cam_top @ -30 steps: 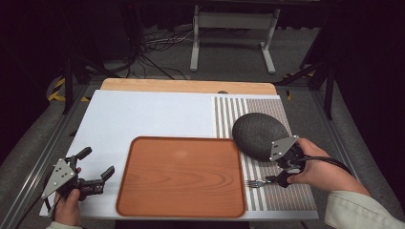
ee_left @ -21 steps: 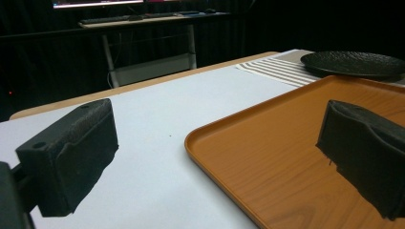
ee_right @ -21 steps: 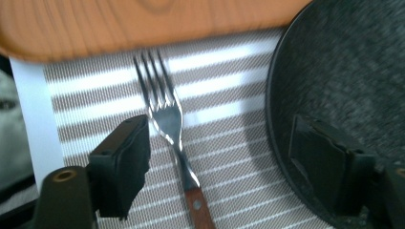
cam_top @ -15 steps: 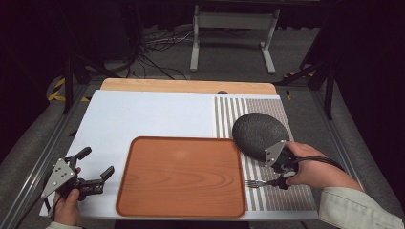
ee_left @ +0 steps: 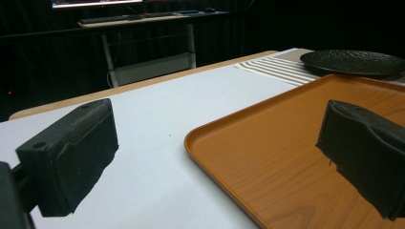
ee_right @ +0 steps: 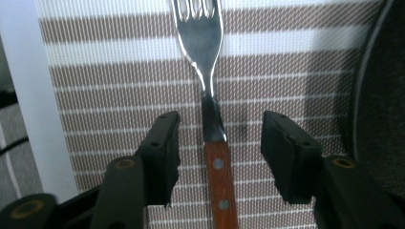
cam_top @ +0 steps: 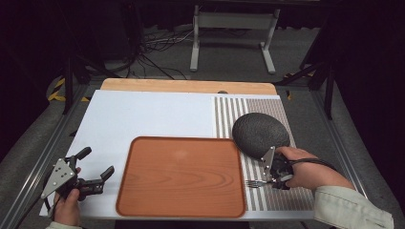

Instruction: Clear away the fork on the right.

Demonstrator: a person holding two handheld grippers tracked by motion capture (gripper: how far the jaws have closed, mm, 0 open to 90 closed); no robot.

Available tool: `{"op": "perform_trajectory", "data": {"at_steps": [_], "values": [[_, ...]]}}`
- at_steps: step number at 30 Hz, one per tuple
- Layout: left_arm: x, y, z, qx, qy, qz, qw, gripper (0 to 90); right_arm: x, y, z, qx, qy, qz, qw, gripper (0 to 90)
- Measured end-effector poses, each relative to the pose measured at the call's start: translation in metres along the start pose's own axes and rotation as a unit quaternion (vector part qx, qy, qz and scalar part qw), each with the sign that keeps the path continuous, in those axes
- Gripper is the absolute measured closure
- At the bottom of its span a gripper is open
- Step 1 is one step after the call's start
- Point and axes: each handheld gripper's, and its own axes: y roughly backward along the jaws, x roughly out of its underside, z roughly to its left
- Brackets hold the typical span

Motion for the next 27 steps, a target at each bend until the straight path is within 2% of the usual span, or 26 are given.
{"op": "perform_trajectory", "data": {"at_steps": [8,10,14,22,27], "values": [[0.000,0.000,0.000,0.000,0.000,0.000,1.0000,0.8,0.002,-0.006,-0.002,-0.008,0.015,0.029,0.9994,62.2],[0.000,0.000,0.000,0.000,0.000,0.000,1.0000,0.8,0.002,-0.008,-0.002,-0.006,0.016,0.027,0.9995,64.9],[0.000,0.000,0.000,0.000,0.000,0.000,1.0000,0.8,0.001,-0.009,-0.002,-0.007,0.031,0.042,0.9986,74.5],[0.000,0.001,0.001,0.000,-0.001,0.000,1.0000,0.8,-0.001,-0.011,-0.002,-0.009,0.048,0.052,0.9975,78.0],[0.000,0.001,0.001,0.000,-0.001,-0.002,1.0000,0.8,-0.001,-0.011,-0.002,-0.011,0.046,0.053,0.9975,78.2]]}}
